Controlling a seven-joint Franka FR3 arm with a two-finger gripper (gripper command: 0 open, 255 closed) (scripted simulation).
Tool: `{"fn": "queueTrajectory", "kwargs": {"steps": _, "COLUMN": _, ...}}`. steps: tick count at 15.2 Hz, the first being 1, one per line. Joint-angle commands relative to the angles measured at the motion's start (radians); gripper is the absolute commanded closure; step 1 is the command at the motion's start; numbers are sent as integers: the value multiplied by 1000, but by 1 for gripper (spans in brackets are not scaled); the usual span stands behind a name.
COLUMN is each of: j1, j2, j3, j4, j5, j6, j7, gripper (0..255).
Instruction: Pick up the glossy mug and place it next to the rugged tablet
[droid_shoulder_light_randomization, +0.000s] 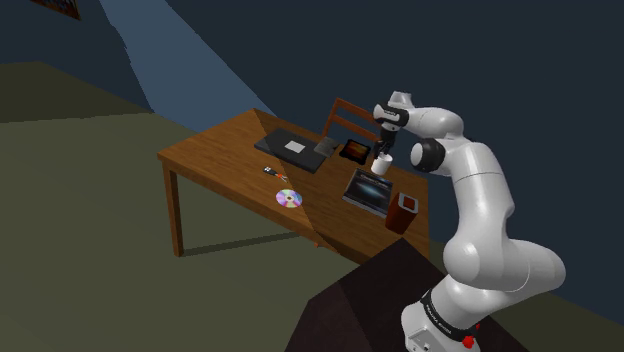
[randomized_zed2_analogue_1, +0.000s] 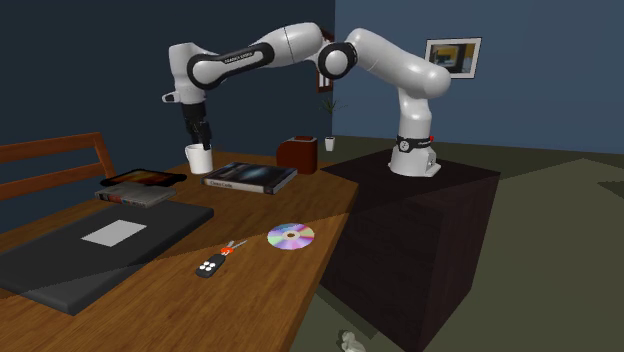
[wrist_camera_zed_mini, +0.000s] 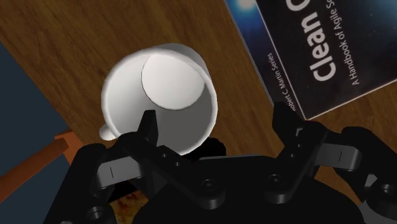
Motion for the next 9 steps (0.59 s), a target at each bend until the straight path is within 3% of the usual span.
{"fn": "queueTrajectory", "kwargs": {"steps": 1, "j1": 1, "j2": 0, "j3": 0, "j4": 59, "j5": 0, "j6": -60, "j7": 1, "gripper": 0}}
{"fn": "queueTrajectory", "kwargs": {"steps": 9, "j1": 0, "j2": 4, "j3": 0, "j4": 94, "j5": 0, "j6": -90, "j7": 1, "gripper": 0}}
